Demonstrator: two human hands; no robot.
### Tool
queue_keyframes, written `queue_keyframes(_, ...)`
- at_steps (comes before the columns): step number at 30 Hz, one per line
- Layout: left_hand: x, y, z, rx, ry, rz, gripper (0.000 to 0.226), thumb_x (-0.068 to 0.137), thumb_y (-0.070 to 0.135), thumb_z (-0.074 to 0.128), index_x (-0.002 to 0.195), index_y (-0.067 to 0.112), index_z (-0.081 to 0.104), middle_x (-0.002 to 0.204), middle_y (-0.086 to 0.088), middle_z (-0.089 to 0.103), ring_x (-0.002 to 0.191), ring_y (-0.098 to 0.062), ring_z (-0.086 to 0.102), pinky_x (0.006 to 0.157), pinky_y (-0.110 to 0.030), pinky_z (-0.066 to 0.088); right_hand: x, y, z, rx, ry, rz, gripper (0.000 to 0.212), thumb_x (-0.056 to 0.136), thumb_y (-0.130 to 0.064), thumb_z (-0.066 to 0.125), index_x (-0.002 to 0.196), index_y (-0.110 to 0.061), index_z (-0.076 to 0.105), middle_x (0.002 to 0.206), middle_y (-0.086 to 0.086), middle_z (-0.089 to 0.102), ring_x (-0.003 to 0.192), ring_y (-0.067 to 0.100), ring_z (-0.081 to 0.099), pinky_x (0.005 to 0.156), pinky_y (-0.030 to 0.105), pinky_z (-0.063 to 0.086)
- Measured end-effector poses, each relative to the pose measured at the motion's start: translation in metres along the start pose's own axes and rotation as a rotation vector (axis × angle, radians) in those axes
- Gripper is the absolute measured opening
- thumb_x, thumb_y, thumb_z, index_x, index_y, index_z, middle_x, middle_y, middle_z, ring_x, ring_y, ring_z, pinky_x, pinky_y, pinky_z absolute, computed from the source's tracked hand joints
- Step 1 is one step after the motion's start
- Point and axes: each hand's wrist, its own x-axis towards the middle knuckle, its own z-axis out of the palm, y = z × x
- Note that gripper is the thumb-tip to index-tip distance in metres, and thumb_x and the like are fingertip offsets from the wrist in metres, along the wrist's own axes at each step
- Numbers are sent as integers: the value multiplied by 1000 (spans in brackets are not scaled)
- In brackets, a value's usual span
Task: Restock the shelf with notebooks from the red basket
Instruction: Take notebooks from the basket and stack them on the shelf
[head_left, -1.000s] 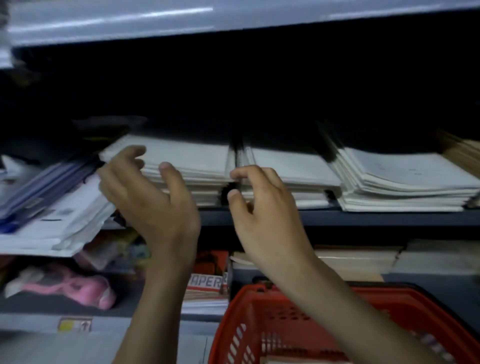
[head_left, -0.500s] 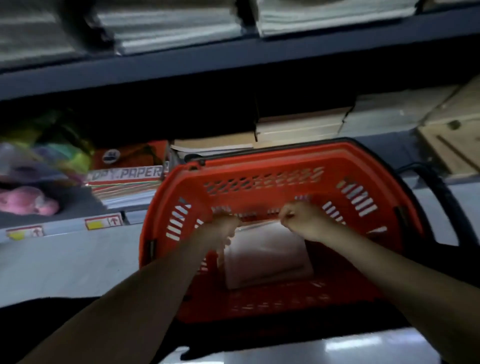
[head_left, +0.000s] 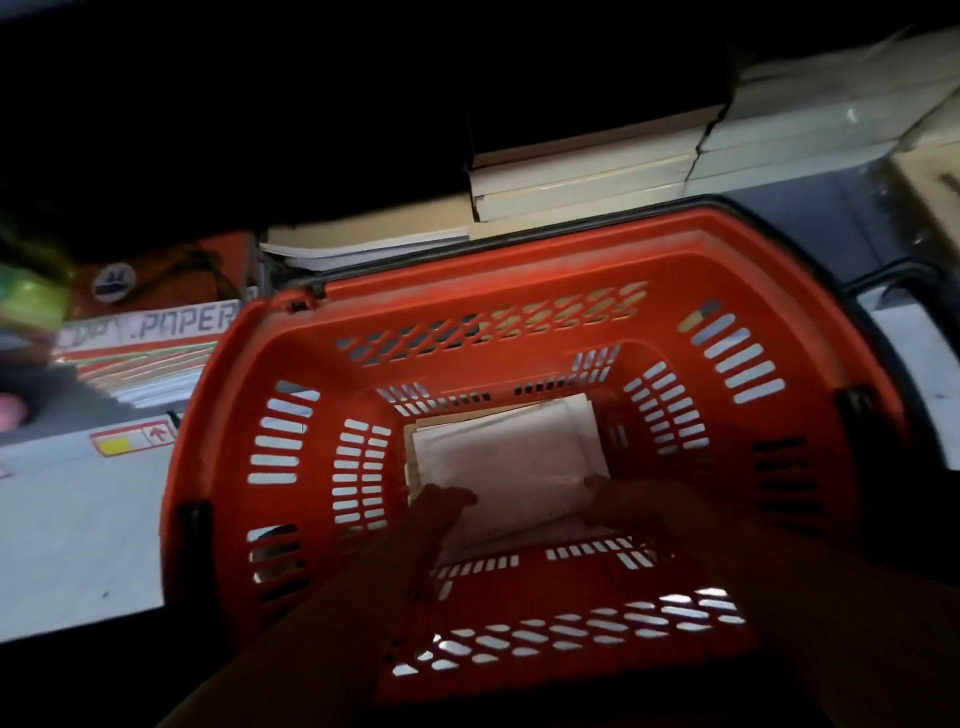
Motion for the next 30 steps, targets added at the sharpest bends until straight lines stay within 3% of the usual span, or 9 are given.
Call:
queue_keyframes(6, 11, -13, 0, -127, -26, -11, 37, 89, 8, 67, 121, 2, 51, 107, -14, 60, 105, -33, 59, 97, -51, 50, -10, 8, 7, 124, -11, 37, 68, 101, -28, 49, 155, -7, 12, 160, 14, 20, 144, 26, 30, 114, 27, 26)
queue_keyframes(10, 5, 0, 9, 61, -18, 306, 34, 89, 8, 63, 120, 20, 55, 118, -12, 65, 104, -32, 64, 86, -47, 56, -25, 3, 3, 118, -51, 0, 69, 97, -29, 58, 151, -5, 23, 155, 15, 31, 133, 23, 41, 111, 31, 33)
queue_keyframes(14, -19, 31, 14, 311, 38, 675, 46, 84, 1, 62, 127, 18, 60, 121, -1, 64, 112, -17, 57, 95, -27, 44, -54, -19, -18, 387, 281, -77, 37, 92, -6, 61, 127, -6, 50, 121, 27, 58, 112, 32, 57, 95, 19, 48)
queue_keyframes(16, -33, 52, 9, 503, 27, 784, 39, 88, 8, 63, 125, 21, 61, 120, 2, 65, 112, -13, 57, 92, -21, 39, -56, -12, -29, 462, 661, -30, 65, 81, -5, 72, 139, -9, 43, 135, 20, 54, 125, 32, 51, 108, 30, 41)
queue_keyframes(17, -40, 63, 4, 575, 13, 828, 34, 90, 10, 62, 122, 20, 62, 118, 1, 66, 113, -14, 58, 94, -23, 40, -60, -8, -37, 473, 700, -47, 76, 76, -5, 76, 143, -14, 42, 136, 14, 54, 128, 31, 50, 107, 33, 41)
queue_keyframes(20, -80, 100, -22, 669, -42, 973, 23, 92, 9, 61, 114, 14, 65, 115, -9, 68, 113, -26, 60, 96, -31, 42, -88, -12, -52, 428, 531, -147, 52, 66, -22, 80, 116, -12, 68, 106, 6, 72, 98, 24, 68, 80, 27, 52)
queue_keyframes(23, -150, 142, -63, 845, -45, 1120, 12, 94, 28, 61, 103, 23, 66, 106, 2, 69, 101, -15, 62, 92, -30, 47, -118, -25, -63, 630, 555, -358, 21, 72, -15, 80, 92, -12, 74, 96, 5, 76, 91, 21, 71, 85, 30, 55)
queue_keyframes(27, -248, 172, -127, 909, 141, 1253, 19, 86, 40, 69, 102, 30, 67, 97, 13, 68, 88, 1, 62, 85, -22, 49, -180, -61, -84, 761, 798, -652, 27, 80, 2, 72, 95, -20, 74, 94, -7, 77, 93, 10, 71, 87, 35, 55)
queue_keyframes(30, -310, 173, -183, 713, 187, 1321, 24, 82, 30, 76, 104, 26, 67, 95, 12, 70, 81, 7, 64, 73, -15, 49, -247, -91, -102, 795, 905, -844, 36, 84, 4, 68, 95, -30, 70, 92, -23, 74, 86, -6, 69, 75, 16, 51)
